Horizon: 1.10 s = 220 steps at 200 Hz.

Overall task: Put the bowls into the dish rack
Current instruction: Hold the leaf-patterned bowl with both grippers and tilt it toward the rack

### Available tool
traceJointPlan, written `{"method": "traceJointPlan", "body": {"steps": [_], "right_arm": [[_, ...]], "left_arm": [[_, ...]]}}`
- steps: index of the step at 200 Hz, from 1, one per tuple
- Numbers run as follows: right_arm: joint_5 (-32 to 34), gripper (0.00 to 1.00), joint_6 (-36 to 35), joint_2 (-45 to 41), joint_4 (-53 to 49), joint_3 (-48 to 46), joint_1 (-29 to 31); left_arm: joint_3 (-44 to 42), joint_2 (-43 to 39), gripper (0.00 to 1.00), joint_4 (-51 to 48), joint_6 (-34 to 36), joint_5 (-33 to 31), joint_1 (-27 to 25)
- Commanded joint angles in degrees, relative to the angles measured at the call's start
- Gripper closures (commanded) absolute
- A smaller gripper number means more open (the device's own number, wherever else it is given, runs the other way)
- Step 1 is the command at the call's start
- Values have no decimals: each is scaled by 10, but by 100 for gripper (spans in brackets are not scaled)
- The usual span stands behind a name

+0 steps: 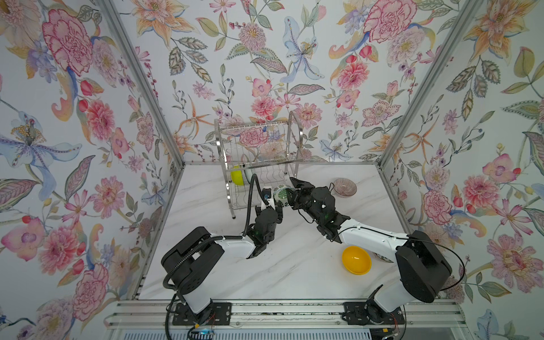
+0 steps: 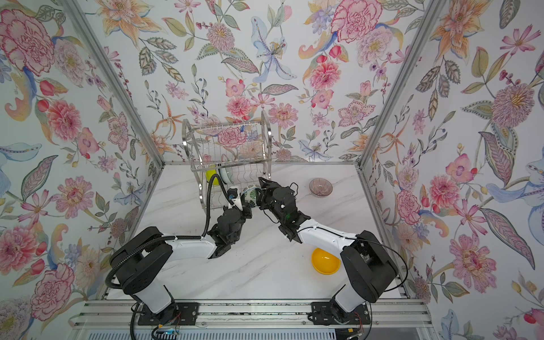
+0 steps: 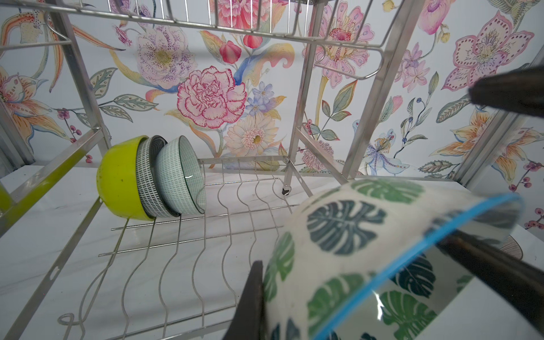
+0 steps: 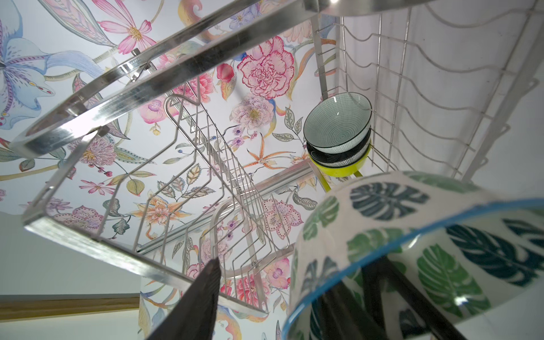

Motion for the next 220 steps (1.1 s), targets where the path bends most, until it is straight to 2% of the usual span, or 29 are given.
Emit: {"method": "traceJointPlan", "body": {"steps": [1, 48, 98, 150, 191, 220], "right_arm": [[13, 51, 3, 2, 17, 12, 4], [18, 61, 2, 3, 19, 6, 4], [24, 81, -9, -21, 15, -33, -2], [38, 97, -27, -77, -14, -86, -17], [38, 100, -49, -103, -27, -108, -26], [28, 100, -58, -104, -15, -116, -30]], "left_arm": [[6, 7, 100, 48, 13, -22, -10], [16, 11, 100, 51, 36, -25, -19], [30, 12, 100, 33, 42, -19, -29], [63, 36, 100, 36, 73, -25, -53], [84, 48, 100, 30, 82, -30, -61], [95, 50, 92, 19, 83, -31, -63]]}}
